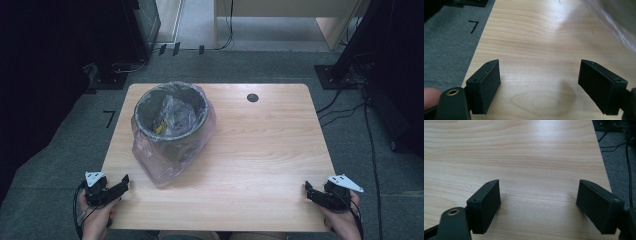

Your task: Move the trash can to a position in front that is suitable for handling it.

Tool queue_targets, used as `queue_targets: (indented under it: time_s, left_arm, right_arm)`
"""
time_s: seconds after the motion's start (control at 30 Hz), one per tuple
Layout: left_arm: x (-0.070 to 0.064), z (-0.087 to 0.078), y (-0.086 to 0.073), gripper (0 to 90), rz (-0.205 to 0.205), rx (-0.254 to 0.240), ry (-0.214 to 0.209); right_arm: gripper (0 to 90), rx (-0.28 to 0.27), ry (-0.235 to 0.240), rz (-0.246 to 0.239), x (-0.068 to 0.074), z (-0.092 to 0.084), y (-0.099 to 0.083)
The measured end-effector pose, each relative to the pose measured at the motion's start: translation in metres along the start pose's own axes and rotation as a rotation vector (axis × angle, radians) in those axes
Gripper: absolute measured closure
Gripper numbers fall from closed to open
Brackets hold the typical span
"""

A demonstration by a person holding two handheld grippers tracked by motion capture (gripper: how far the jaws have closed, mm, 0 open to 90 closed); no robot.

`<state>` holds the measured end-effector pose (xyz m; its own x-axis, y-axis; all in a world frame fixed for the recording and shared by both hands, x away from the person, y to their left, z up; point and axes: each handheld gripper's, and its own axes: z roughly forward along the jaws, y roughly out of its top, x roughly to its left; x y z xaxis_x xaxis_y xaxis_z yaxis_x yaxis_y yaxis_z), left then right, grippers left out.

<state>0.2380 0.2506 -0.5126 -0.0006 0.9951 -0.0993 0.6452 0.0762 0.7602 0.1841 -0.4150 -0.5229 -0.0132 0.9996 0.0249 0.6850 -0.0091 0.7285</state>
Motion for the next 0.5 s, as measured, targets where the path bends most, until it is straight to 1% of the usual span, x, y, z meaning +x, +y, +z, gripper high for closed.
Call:
queue_targets:
  time_s: [0.03,0.07,0.1,0.13,0.17,0.2,0.23,0.27,0.3,0.33,0.37,0.4,0.43,0.47,0.5]
  left_arm:
    - [0.0,0.001,0.002,17.5,0.003,-0.01,0.001]
    - [-0.001,0.002,0.009,17.5,-0.03,-0.032,-0.016]
    - [-0.001,0.002,0.009,17.6,-0.03,-0.032,-0.016]
    - [-0.002,0.003,0.014,17.6,-0.05,-0.046,-0.004]
    - [-0.003,0.004,0.017,17.6,-0.054,-0.053,0.005]
    - [-0.004,0.005,0.02,17.6,-0.059,-0.06,0.011]
    - [-0.005,0.008,0.025,17.6,-0.068,-0.06,0.006]
    - [-0.007,0.011,0.031,17.6,-0.085,-0.058,-0.005]
    - [-0.007,0.011,0.031,17.6,-0.085,-0.058,-0.005]
    - [-0.009,0.013,0.034,17.6,-0.095,-0.056,-0.011]
    - [-0.01,0.015,0.038,17.6,-0.111,-0.059,-0.018]
    - [-0.012,0.017,0.045,17.6,-0.142,-0.068,-0.015]
    - [-0.012,0.017,0.045,17.5,-0.142,-0.068,-0.015]
    - [-0.014,0.019,0.049,17.5,-0.152,-0.071,-0.008]
    - [-0.016,0.021,0.053,17.5,-0.158,-0.069,-0.001]
  right_arm:
    - [18.1,0.002,0.0,-0.002,0.0,0.0,0.0]
    - [18.0,-0.001,-0.004,0.012,0.0,-0.002,0.0]
    - [18.0,-0.001,-0.004,0.012,0.0,-0.002,0.0]
    - [18.9,-0.007,0.003,0.021,0.0,-0.003,0.0]
    - [22.6,-0.018,-0.017,0.031,0.0,-0.003,0.0]
    - [23.5,-0.028,-0.034,0.036,0.001,-0.004,0.001]
    - [29.1,-0.071,-0.059,0.031,0.004,-0.007,0.004]
    - [31.4,-0.086,-0.064,0.025,0.005,-0.008,0.005]
    - [33.7,-0.111,-0.051,0.027,0.007,-0.01,0.007]
    - [38.1,-0.146,-0.03,0.036,0.009,-0.013,0.009]
    - [41.6,-0.171,-0.014,0.045,0.011,-0.014,0.011]
    - [44.3,-0.188,0.008,0.047,0.014,-0.015,0.013]
    - [44.9,-0.204,0.022,0.049,0.016,-0.015,0.015]
    - [44.9,-0.204,0.022,0.049,0.016,-0.015,0.015]
    - [47.9,-0.237,0.033,0.034,0.022,-0.015,0.017]
